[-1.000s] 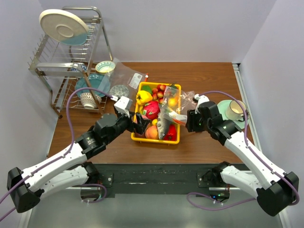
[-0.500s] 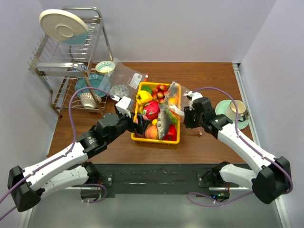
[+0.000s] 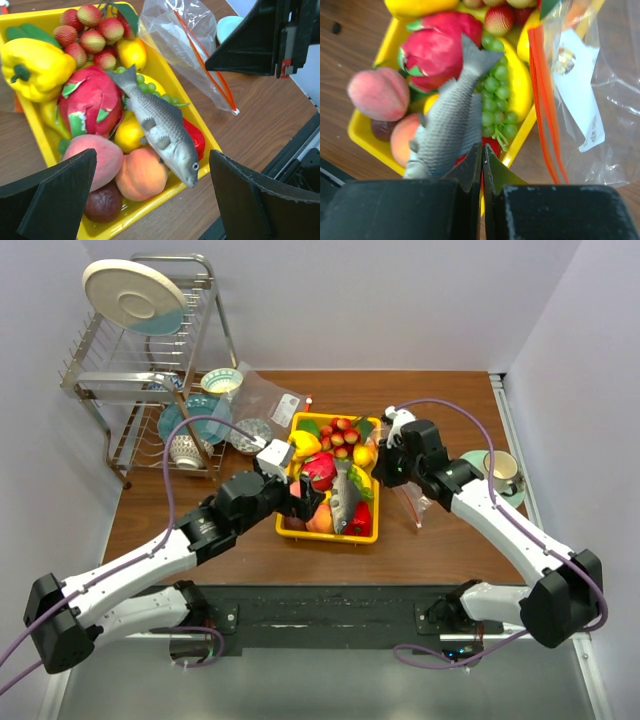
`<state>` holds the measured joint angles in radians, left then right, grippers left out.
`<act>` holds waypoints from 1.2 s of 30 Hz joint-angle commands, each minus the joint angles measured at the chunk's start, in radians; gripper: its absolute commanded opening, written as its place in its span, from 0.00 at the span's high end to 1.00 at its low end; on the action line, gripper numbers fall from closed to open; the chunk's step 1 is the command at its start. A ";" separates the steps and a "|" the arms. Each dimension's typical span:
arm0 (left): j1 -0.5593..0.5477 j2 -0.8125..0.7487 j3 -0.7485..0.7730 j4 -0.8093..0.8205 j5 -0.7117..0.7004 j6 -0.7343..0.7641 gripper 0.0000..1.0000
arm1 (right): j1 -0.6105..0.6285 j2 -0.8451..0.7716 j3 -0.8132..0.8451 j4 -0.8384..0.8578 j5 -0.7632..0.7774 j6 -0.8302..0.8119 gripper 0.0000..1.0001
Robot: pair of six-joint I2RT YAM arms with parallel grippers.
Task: Place the food in the zip-top bag and seal the zipper
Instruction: Pick up the zipper food storage bag at the center of the board.
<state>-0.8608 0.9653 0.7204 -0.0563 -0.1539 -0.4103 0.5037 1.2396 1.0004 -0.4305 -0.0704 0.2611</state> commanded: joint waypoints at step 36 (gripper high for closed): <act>-0.004 0.039 0.091 0.076 0.027 -0.004 0.00 | 0.002 0.130 0.024 -0.062 0.567 -0.051 0.54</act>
<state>-0.8608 1.0195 0.7689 0.0036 -0.1127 -0.4339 0.5037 1.3567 1.0264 -0.5449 0.4099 0.2150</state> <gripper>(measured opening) 0.994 0.468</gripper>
